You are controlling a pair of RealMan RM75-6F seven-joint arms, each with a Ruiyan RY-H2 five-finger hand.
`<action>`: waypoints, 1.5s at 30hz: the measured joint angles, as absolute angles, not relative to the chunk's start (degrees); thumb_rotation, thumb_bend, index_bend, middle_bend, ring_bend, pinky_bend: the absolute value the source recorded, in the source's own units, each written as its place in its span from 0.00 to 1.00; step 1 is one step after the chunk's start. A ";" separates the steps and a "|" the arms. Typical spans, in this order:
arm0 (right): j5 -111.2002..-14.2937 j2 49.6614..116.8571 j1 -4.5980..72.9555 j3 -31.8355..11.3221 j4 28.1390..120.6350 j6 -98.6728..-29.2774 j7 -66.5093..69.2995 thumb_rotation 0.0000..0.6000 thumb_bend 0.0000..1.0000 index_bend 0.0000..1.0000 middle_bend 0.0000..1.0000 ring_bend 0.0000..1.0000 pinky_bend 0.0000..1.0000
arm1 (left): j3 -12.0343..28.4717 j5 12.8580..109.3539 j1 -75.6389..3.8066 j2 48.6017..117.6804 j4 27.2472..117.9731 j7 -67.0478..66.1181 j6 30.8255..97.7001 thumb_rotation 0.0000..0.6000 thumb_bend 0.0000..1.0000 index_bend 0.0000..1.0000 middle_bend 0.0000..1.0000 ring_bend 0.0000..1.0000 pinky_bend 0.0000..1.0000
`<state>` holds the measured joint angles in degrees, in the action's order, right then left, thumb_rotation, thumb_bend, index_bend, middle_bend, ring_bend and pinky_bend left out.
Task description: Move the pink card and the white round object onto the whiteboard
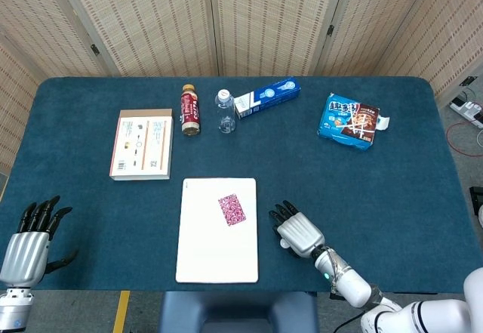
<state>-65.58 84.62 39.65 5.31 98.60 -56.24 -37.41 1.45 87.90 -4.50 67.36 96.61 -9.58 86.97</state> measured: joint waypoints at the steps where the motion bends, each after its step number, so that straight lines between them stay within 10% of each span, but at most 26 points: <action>1: -65.54 84.50 39.62 5.23 98.75 -56.14 -37.49 1.00 0.34 0.46 0.15 0.01 0.00 | 1.46 87.88 -4.51 67.37 96.60 -9.56 86.95 1.00 0.22 0.21 0.09 0.10 0.00; 45: -48.04 100.05 57.25 -9.51 85.44 -50.49 -49.18 1.00 0.40 0.46 0.15 0.01 0.00 | 1.64 86.83 -3.99 67.17 95.83 -9.12 86.94 1.00 0.22 0.21 0.09 0.10 0.00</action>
<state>-48.04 100.05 57.25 -9.51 85.44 -50.49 -49.18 1.64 86.83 -3.99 67.17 95.83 -9.12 86.94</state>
